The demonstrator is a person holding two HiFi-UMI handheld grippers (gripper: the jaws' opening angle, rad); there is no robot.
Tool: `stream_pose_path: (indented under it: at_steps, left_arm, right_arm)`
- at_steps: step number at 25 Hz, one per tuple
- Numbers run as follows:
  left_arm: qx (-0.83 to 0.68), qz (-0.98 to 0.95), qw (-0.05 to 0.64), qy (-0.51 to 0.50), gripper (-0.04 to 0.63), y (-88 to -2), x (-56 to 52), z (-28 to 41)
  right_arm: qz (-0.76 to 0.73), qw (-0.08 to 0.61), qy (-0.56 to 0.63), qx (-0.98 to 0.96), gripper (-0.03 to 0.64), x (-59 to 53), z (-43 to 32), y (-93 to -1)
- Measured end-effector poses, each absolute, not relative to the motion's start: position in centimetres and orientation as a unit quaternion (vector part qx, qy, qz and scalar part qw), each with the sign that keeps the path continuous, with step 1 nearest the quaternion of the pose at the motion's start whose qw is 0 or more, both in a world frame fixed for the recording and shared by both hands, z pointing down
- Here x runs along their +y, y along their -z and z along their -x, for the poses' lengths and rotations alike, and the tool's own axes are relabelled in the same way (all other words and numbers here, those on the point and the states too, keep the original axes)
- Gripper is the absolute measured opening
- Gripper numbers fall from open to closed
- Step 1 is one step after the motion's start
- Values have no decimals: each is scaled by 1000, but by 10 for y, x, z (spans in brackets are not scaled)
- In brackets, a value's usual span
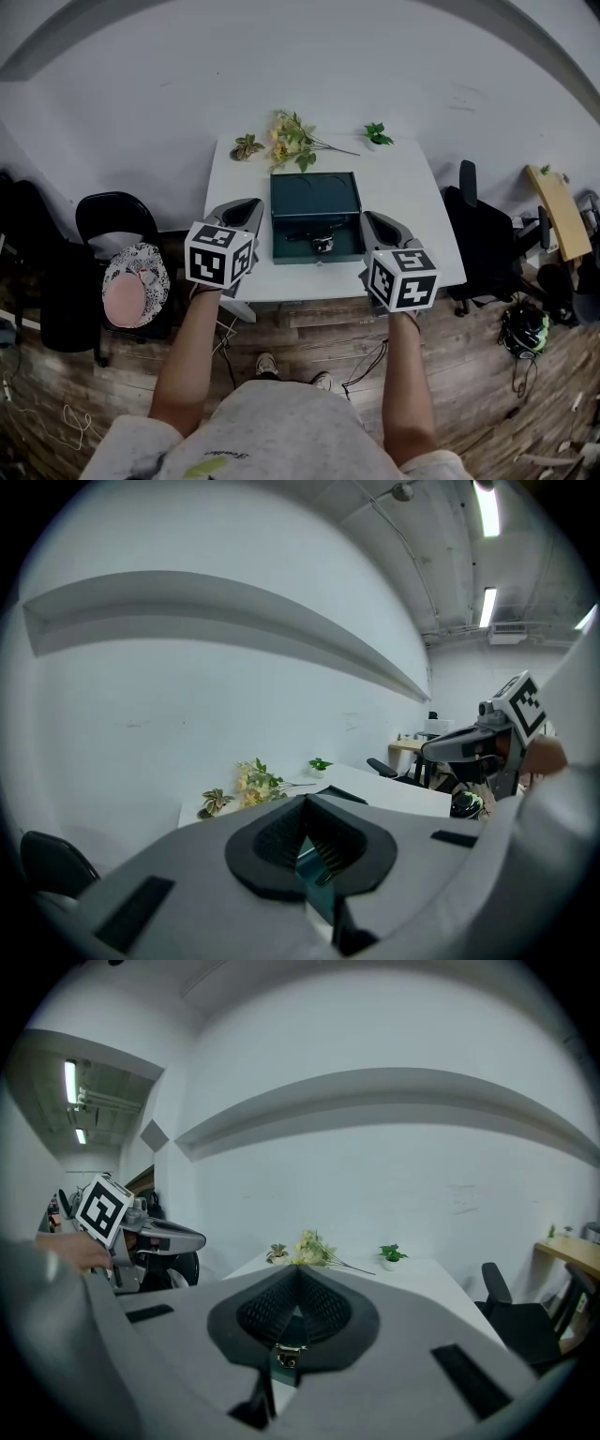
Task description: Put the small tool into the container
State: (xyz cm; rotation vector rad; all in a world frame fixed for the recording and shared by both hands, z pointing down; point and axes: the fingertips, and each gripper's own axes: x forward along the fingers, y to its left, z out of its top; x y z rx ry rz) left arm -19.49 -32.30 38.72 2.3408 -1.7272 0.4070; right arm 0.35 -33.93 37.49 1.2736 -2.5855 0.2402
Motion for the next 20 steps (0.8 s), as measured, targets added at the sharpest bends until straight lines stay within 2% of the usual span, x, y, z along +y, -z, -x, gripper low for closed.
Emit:
stream_pose_path:
  at_steps: [20]
  left_arm:
    - [-573, -800, 111, -141, -2, -394, -329, 189]
  right_arm:
    - [-435, 125, -78, -888, 3, -345, 2, -373]
